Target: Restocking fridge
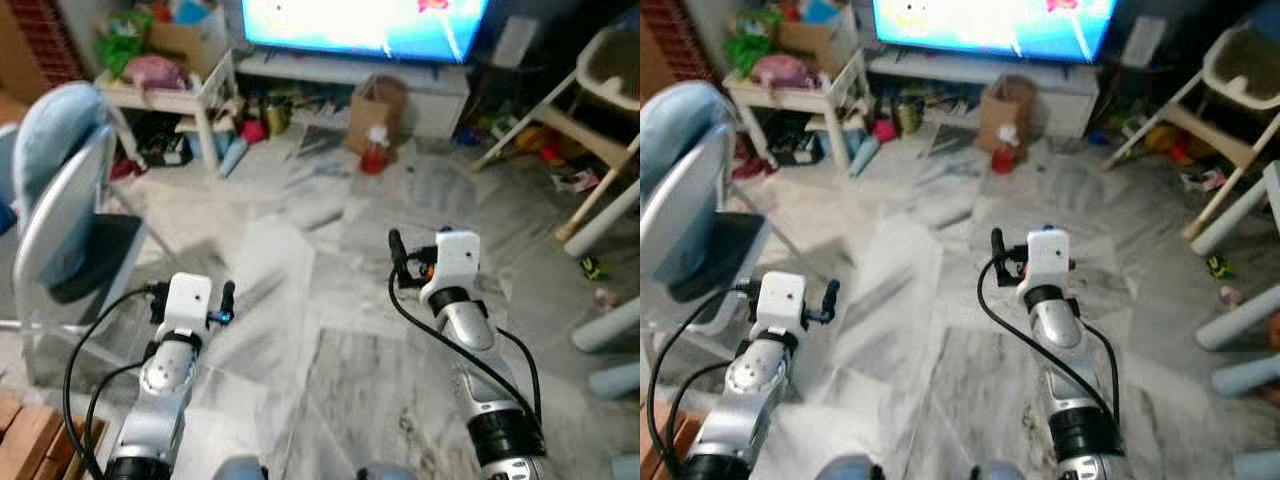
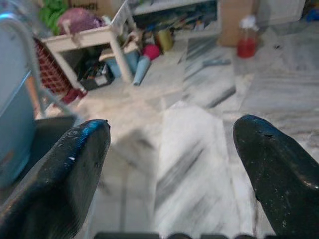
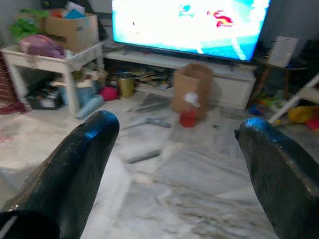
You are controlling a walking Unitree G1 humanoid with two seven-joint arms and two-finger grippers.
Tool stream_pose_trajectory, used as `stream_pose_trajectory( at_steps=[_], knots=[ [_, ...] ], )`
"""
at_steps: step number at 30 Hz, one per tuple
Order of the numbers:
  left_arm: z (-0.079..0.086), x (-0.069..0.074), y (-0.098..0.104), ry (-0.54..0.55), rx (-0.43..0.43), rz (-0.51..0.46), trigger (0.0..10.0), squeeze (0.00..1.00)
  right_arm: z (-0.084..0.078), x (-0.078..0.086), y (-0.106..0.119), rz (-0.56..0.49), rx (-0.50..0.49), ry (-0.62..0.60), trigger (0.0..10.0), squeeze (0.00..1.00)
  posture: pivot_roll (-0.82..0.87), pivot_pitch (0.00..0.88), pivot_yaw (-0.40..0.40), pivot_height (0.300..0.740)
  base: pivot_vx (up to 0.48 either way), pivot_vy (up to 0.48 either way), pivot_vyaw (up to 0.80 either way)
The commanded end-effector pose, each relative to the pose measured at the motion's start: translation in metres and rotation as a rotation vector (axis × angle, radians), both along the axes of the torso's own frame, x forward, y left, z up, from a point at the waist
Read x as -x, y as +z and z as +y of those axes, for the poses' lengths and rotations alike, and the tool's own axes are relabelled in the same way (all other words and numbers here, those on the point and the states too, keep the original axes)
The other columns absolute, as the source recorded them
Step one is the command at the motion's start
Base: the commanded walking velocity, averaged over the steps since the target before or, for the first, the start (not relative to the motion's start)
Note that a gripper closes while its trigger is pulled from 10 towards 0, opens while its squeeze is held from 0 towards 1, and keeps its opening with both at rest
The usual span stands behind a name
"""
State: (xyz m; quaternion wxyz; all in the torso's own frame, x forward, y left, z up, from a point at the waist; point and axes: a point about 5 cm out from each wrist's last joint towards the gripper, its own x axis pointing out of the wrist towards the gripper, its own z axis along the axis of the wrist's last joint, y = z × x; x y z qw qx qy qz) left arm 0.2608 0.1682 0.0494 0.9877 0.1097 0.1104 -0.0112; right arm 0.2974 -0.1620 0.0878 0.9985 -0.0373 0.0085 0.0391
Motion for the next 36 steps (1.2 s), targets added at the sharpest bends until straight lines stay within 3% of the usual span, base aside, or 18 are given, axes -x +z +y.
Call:
stream_pose_trajectory(
  at_steps=[1, 10, 15, 25, 36],
  knots=[
    [0.006, 0.007, -0.005, 0.014, -0.012, 0.019, 10.0, 0.0, -0.003, 0.003, 0.005, -0.031, 0.032, 0.0, 10.0, 0.0, 0.13, 0.024, -0.001, 0.74, 0.0, 0.0, 0.0],
    [0.021, 0.024, -0.004, 0.044, -0.022, -0.006, 10.0, 0.0, -0.026, 0.025, 0.001, -0.016, 0.046, -0.07, 10.0, 0.0, 0.12, 0.018, 0.0, 0.74, 0.0, 0.0, 0.0],
    [0.025, 0.026, -0.003, 0.05, -0.018, -0.015, 10.0, 0.0, -0.031, 0.032, -0.004, 0.011, 0.029, -0.114, 10.0, 0.0, 0.12, 0.018, 0.001, 0.74, 0.0, 0.0, -0.27],
    [0.021, 0.021, 0.002, 0.029, -0.011, -0.031, 10.0, 0.0, -0.024, 0.028, -0.002, 0.011, 0.019, -0.102, 10.0, 0.0, 0.12, 0.031, 0.001, 0.74, 0.0, 0.0, -0.8],
    [0.022, 0.026, 0.0, 0.091, -0.032, -0.033, 10.0, 0.0, -0.016, 0.028, -0.001, 0.017, 0.001, -0.03, 10.0, 0.0, 0.13, 0.044, 0.001, 0.74, 0.0, 0.0, 0.0]
  ],
)
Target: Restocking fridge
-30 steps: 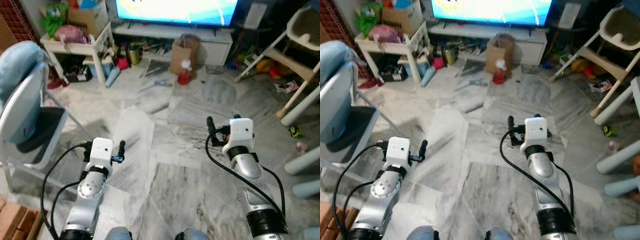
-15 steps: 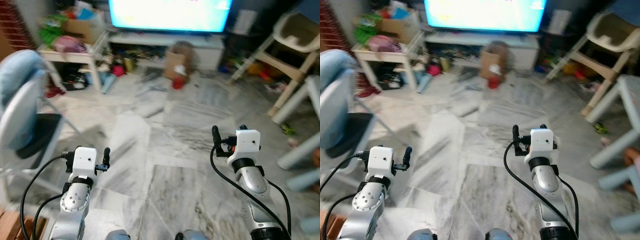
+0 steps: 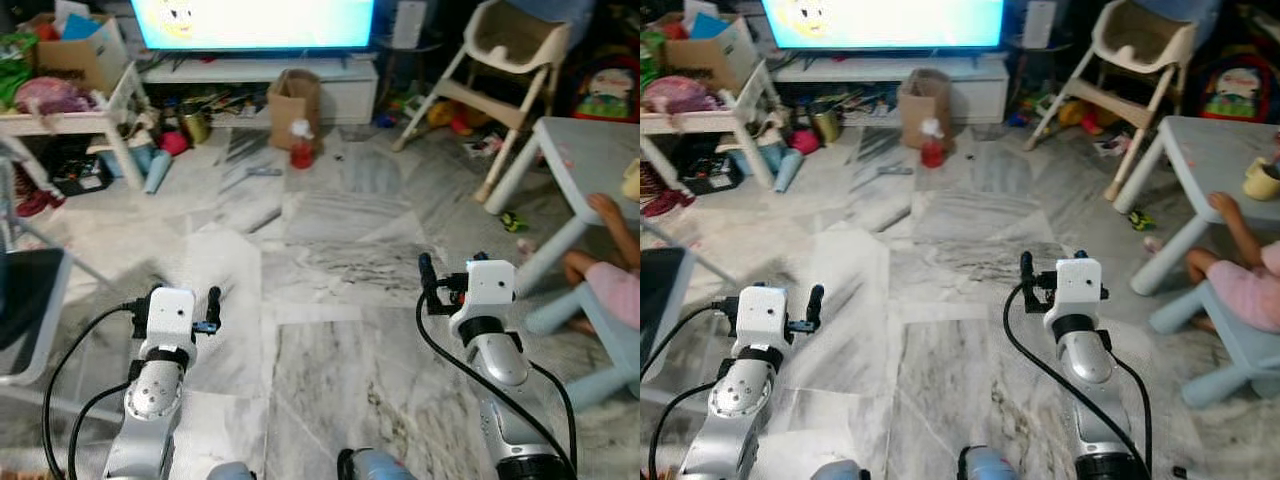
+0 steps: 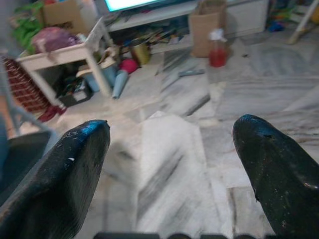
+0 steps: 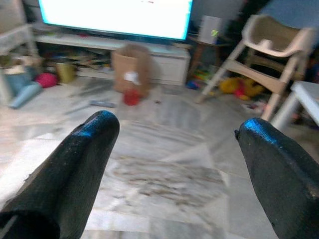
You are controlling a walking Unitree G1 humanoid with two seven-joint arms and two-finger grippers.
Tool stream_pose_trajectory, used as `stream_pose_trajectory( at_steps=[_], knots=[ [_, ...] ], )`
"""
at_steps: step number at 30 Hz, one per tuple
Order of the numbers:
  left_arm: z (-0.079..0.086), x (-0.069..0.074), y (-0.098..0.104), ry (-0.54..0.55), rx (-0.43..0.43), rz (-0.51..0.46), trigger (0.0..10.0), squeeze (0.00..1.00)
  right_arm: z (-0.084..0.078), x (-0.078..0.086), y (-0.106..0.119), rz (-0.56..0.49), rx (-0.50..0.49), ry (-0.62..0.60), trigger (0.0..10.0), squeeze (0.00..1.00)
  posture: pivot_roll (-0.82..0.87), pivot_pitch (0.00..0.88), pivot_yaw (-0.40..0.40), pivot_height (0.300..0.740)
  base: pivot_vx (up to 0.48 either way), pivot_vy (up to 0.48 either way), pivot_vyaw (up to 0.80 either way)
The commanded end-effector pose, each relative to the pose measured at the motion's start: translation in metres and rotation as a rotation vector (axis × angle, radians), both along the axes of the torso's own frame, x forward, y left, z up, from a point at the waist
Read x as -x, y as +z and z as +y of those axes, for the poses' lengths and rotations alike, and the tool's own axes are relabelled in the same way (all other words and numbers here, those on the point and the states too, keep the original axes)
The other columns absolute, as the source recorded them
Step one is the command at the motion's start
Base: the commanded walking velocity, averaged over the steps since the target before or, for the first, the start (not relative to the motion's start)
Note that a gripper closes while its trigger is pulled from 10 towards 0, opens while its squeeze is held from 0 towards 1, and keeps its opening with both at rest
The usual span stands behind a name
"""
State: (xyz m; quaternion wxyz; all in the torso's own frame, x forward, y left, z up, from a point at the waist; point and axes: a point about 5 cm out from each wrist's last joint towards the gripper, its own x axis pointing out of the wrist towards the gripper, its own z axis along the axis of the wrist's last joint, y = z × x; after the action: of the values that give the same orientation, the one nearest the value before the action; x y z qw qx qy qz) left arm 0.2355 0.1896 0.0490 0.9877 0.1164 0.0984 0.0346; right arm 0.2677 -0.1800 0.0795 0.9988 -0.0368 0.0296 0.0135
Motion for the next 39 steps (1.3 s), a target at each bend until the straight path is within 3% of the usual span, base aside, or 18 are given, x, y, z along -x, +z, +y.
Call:
stream_pose_trajectory(
  at_steps=[1, 20, 32, 39],
  knots=[
    [0.0004, 0.0003, 0.0003, 0.006, -0.011, 0.003, 10.0, 0.0, 0.0053, -0.0021, 0.0093, -0.032, -0.008, 0.058, 10.0, 0.0, 0.13, 0.045, 0.002, 0.74, 0.0, 0.0, 0.0],
    [-0.0007, 0.0001, -0.0007, 0.011, -0.021, 0.012, 10.0, 0.0, 0.0081, -0.0035, 0.0114, -0.03, -0.024, 0.069, 10.0, 0.0, 0.13, 0.046, 0.005, 0.74, -0.216, 0.0, 0.23],
    [0.0, -0.0011, -0.0021, 0.002, -0.01, 0.026, 10.0, 0.0, 0.0058, -0.0066, 0.0111, -0.022, -0.027, 0.038, 10.0, 0.0, 0.13, 0.042, 0.005, 0.74, 0.0, 0.0, 0.0],
    [0.0011, -0.0031, -0.0026, -0.009, -0.003, 0.023, 10.0, 0.0, 0.0059, -0.0079, 0.0114, -0.024, -0.024, 0.037, 10.0, 0.0, 0.12, 0.04, 0.003, 0.74, 0.134, 0.132, -0.54]
  ],
)
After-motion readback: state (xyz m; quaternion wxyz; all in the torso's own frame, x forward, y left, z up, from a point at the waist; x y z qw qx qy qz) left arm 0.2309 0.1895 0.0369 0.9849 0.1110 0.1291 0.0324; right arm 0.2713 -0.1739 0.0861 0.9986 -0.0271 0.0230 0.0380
